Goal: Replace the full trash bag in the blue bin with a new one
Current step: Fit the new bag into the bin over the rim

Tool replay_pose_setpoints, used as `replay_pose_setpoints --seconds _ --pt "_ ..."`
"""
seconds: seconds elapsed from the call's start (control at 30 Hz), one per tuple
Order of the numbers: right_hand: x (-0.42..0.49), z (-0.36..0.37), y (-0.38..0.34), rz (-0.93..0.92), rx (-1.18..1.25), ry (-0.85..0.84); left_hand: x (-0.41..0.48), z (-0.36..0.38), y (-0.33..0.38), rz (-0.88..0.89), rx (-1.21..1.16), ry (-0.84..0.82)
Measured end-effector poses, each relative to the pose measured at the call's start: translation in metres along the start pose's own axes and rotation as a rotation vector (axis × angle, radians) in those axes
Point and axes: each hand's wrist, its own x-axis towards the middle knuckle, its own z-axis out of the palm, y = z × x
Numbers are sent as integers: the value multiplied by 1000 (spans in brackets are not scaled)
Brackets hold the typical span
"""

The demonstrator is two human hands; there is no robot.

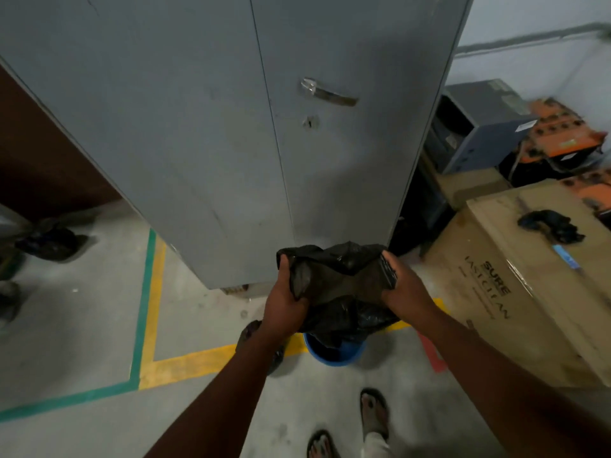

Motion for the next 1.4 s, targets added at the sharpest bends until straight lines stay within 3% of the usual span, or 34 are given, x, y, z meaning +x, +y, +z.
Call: replay_pose_setpoints --seconds 0.2,0.43,0.63,0.8,0.93,1.03,1.1,1.23,1.4 --pt "31 35 58 55 -37 -97 22 50 -55 -54 -46 -82" --pt "109 110 185 157 -65 -249 85 144 -165 -129 70 -133" --pt "177 188 307 179 -217 -359 128 213 -283 -282 88 -164" --pt "216 214 381 192 -364 -391 145 230 -361 -393 225 -244" --pt "250 204 387 157 -329 -197 169 217 -367 -438 265 -93" --pt "262 187 362 106 -241 -43 182 203 -347 -385 189 95" --pt "259 180 345 63 -190 1 182 200 -329 -333 169 125" --pt "256 192 353 89 -172 -109 187 216 -332 -296 177 30" --pt "289 222 400 282 -390 -395 211 240 -381 -594 70 -149"
